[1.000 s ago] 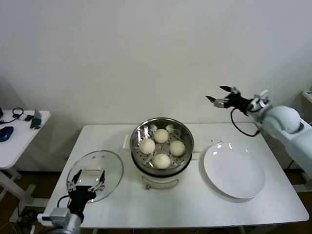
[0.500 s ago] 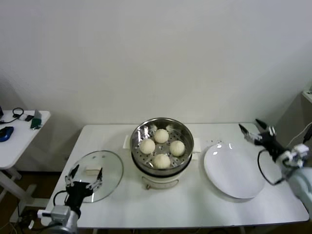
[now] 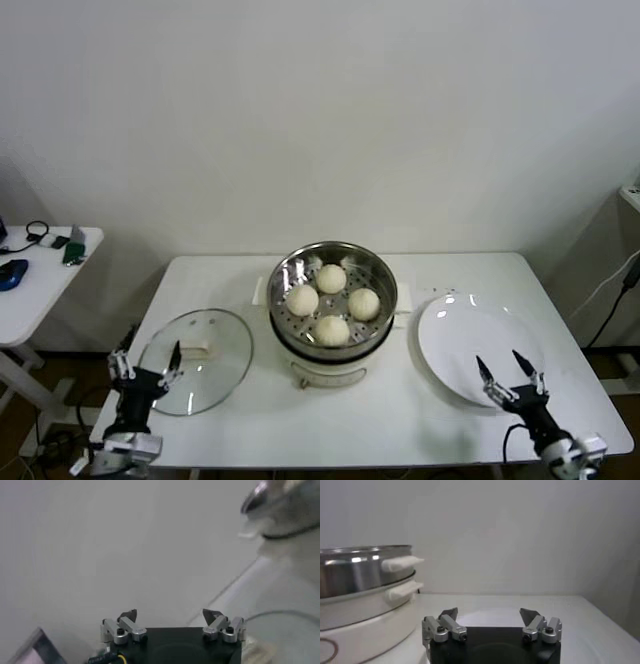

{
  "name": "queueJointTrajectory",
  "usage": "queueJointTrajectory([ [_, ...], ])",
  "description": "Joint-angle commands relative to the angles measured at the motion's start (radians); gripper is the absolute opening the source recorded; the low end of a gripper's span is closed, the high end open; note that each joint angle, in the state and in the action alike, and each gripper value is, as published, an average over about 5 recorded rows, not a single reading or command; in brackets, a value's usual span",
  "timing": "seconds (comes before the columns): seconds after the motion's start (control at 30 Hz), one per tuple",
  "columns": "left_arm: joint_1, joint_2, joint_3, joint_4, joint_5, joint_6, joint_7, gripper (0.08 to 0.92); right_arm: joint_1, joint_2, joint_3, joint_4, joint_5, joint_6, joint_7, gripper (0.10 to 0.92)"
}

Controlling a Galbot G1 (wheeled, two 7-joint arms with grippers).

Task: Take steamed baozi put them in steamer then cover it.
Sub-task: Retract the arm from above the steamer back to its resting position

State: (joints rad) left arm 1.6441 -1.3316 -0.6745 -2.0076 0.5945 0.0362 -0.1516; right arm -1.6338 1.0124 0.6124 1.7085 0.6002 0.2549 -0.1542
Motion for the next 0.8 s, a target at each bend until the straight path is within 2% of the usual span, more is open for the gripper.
queueJointTrajectory([
  [0.03, -0.062, -0.067, 0.022, 0.247, 0.612, -0.084, -0.225, 0.823, -0.081, 0.175, -0.037, 0.013, -0.104, 0.070, 0.062, 0.823],
  [0.33, -0.134, -0.116, 0.005, 0.439, 0.817, -0.089, -0.262, 0.823, -0.086, 0.176, -0.050, 0.008, -0.107, 0.092, 0.074, 0.823],
  [0.8, -0.232, -0.109, 0.005, 0.514, 0.857, -0.058, -0.255, 0.823, -0.093, 0.191, -0.059, 0.003, -0.119, 0.111, 0.085, 0.823],
])
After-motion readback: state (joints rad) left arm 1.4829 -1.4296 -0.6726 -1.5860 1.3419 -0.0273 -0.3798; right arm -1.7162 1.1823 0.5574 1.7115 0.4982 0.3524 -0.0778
